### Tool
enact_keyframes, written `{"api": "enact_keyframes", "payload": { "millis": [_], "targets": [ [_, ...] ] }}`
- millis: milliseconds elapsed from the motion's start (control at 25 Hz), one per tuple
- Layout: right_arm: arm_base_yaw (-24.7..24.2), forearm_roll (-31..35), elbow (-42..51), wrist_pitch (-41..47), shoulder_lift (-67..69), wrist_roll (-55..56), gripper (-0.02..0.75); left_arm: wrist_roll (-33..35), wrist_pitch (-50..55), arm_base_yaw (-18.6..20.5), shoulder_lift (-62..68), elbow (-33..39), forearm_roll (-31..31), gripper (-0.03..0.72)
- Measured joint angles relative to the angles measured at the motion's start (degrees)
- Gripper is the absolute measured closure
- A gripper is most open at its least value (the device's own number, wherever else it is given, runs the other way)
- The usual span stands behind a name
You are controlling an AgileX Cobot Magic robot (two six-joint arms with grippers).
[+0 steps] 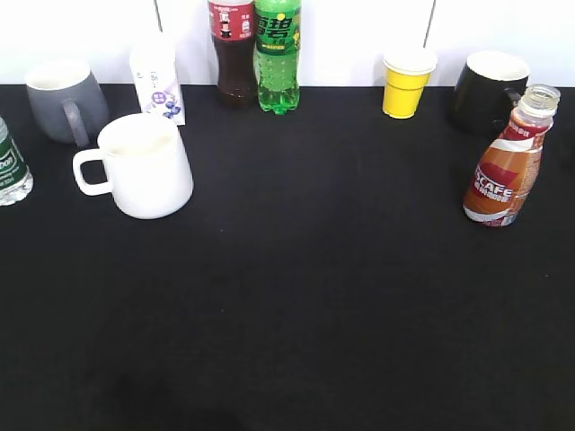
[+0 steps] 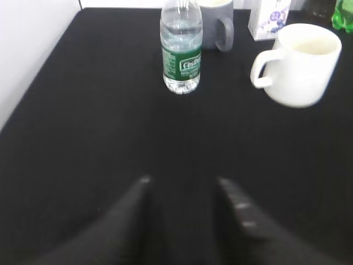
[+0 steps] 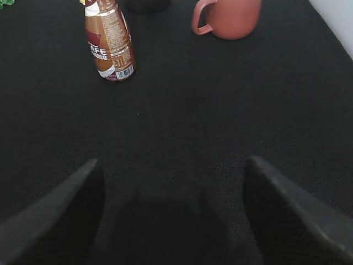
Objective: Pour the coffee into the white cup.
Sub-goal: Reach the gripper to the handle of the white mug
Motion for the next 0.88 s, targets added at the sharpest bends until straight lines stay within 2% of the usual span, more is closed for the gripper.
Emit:
{"api": "enact_keyframes", "payload": {
  "millis": [80,160,240,320,400,560,640,760,880],
  "targets": [
    [0.0,0.0,0.0,0.0,0.0,0.0,0.146,0.1,-6.1,0.0,7.2,-2.9,0.0,0.176],
    [0.0,0.0,0.0,0.0,0.0,0.0,0.146,4.0,-18.1,0.0,16.6,-5.7,-1.2,0.129],
    [0.0,0.0,0.0,0.0,0.0,0.0,0.146,7.5,-33.2,-0.1,26.6,-6.7,-4.1,0.124],
    [0.0,0.0,0.0,0.0,0.0,0.0,0.146,8.0,-44.1,-2.3,35.6,-6.7,-5.0,0.124],
    [0.0,0.0,0.0,0.0,0.0,0.0,0.146,8.1,-54.8,-7.9,43.4,-3.9,-6.2,0.124],
    [0.0,0.0,0.0,0.0,0.0,0.0,0.146,8.1,-75.6,-20.2,57.1,6.9,-11.3,0.124],
    [0.0,0.0,0.0,0.0,0.0,0.0,0.146,8.1,-87.0,-23.9,65.1,10.8,-12.2,0.124],
    [0.0,0.0,0.0,0.0,0.0,0.0,0.146,7.5,-98.4,-25.1,76.9,12.1,-12.2,0.124],
    [0.0,0.0,0.0,0.0,0.0,0.0,0.146,3.1,-105.4,-25.1,85.6,12.1,-11.7,0.124]
  ]
}}
